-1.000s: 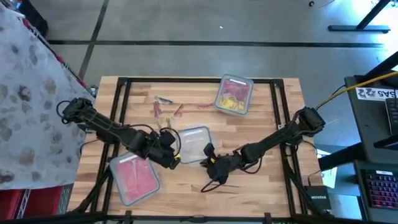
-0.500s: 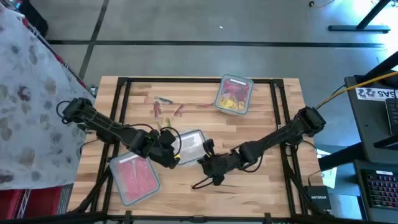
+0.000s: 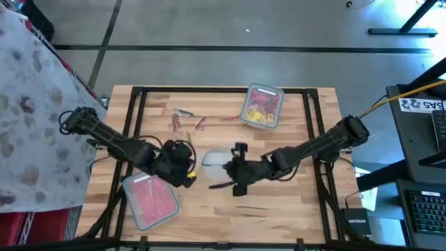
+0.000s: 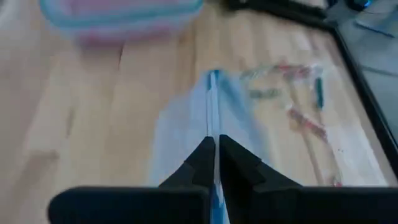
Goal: Sort candy
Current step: Open the square transparent bin
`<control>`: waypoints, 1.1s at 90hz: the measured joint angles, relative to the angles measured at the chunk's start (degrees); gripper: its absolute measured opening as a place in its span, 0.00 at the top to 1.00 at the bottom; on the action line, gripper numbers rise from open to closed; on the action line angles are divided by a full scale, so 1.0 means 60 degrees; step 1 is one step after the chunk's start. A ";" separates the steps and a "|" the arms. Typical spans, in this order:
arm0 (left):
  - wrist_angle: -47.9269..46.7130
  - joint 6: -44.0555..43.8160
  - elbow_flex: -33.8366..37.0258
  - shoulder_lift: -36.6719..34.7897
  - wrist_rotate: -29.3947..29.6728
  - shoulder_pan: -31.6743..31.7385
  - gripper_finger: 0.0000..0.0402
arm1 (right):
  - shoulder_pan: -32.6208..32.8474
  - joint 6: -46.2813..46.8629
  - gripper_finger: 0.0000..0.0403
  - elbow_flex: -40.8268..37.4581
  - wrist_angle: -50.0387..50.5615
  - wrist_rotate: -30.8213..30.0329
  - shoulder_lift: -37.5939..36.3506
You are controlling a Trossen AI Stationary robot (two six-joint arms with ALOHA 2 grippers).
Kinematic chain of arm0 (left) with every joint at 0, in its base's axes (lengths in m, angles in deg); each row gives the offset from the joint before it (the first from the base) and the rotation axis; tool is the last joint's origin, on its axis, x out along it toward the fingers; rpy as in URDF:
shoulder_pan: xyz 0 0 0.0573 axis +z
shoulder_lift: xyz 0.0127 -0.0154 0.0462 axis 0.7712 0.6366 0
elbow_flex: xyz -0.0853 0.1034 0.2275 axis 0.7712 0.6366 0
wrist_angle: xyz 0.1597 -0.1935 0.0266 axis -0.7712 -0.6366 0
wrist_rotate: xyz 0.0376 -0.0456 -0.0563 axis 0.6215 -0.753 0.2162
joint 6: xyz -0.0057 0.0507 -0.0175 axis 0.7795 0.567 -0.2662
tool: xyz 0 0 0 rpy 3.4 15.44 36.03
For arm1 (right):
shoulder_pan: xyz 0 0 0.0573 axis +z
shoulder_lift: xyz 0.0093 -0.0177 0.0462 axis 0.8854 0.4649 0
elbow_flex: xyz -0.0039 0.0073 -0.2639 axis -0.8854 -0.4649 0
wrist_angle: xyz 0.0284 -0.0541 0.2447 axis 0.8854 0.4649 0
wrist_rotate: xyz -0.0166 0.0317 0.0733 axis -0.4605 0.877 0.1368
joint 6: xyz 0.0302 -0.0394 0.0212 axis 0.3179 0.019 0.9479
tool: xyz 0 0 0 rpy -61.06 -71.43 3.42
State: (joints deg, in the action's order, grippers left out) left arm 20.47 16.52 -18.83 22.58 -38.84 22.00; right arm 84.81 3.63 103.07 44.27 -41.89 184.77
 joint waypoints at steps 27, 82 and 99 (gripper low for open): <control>0.3266 0.1287 0.0740 0.0241 0.1675 -0.0906 1.00 | -0.0756 0.0074 1.00 0.0306 0.0665 0.1673 0.0040; 0.5906 0.1186 0.2860 0.0960 0.4194 -0.0239 1.00 | -0.2123 0.2233 1.00 0.0273 -0.0721 0.2356 0.0073; 0.5917 0.0339 0.3315 0.1283 0.3771 -0.0147 1.00 | -0.2133 0.2600 1.00 0.0615 -0.0665 0.2383 0.0095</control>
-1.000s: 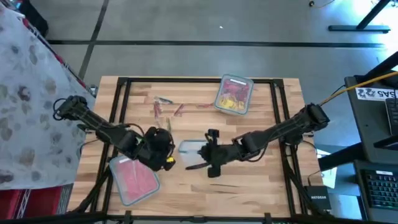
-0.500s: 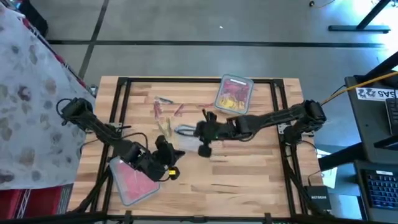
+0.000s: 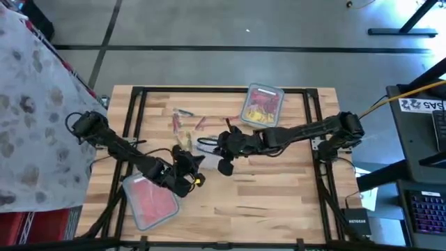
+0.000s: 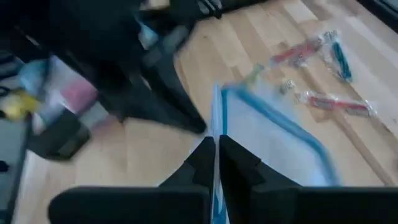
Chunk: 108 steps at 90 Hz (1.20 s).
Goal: Sort candy
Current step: Open the square transparent bin
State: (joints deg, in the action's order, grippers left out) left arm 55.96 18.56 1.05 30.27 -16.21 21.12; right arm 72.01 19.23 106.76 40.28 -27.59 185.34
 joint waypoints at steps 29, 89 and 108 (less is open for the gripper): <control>-0.0108 -0.0551 0.0093 0.0324 -0.0839 -0.0235 1.00 | 0.0120 -0.0009 1.00 0.0806 0.0236 -0.0069 -0.0044; 0.3304 0.1375 -0.0051 -0.0477 -0.1403 -0.0955 1.00 | 0.0510 0.0216 1.00 0.0084 0.0781 -0.1515 0.0079; 0.3757 0.2276 -0.0078 -0.0630 -0.0830 -0.0530 1.00 | 0.0655 -0.0127 1.00 0.0119 0.0405 -0.1893 0.0060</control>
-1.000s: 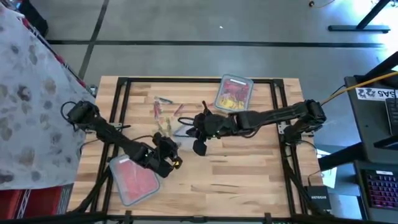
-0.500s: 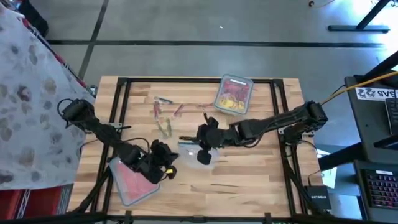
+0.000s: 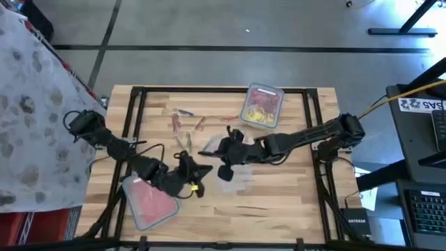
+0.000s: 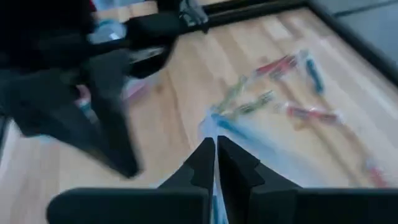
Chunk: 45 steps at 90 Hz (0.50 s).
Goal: Sort candy
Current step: Open the square transparent bin
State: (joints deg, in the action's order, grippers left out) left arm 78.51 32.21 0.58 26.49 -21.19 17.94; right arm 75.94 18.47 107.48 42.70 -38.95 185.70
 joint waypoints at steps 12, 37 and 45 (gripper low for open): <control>0.0137 0.0472 -0.0082 -0.0120 0.0057 0.0218 1.00 | 0.0302 -0.0544 1.00 0.0258 -0.0060 -0.0722 -0.0086; -0.0354 0.0422 -0.0045 -0.0089 -0.0200 0.0218 1.00 | 0.0887 -0.1242 1.00 0.0363 0.0903 -0.2518 -0.0244; -0.0397 0.0418 -0.0045 -0.0089 -0.0197 0.0191 1.00 | 0.0926 -0.1231 1.00 0.0363 0.1871 -0.3151 -0.0615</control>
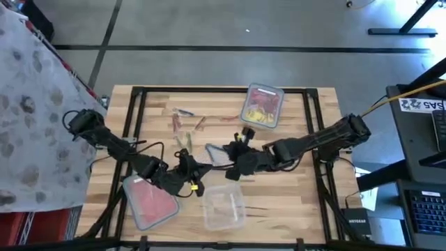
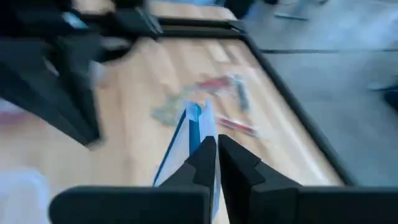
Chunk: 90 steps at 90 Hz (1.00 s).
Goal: Sort candy
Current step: Open the square transparent bin
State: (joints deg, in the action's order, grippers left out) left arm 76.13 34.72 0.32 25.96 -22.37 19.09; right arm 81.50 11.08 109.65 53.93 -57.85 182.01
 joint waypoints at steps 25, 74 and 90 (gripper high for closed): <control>-0.0312 -0.0192 0.0000 -0.0047 -0.0026 -0.0093 1.00 | -0.0016 0.3564 1.00 0.0006 0.3681 0.1268 -0.1478; -0.0719 -0.0491 0.0004 -0.0050 -0.0203 -0.0029 1.00 | -0.0895 0.5410 1.00 -0.4647 0.5304 0.4439 -0.3284; -0.0732 -0.0780 0.0004 -0.0183 -0.0412 -0.0058 1.00 | -0.1454 0.5009 0.94 -0.5394 0.5285 0.4522 -0.3277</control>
State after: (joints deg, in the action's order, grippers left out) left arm 71.73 30.05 0.34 24.86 -24.84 18.74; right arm 72.77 41.13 77.29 85.64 -30.72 162.35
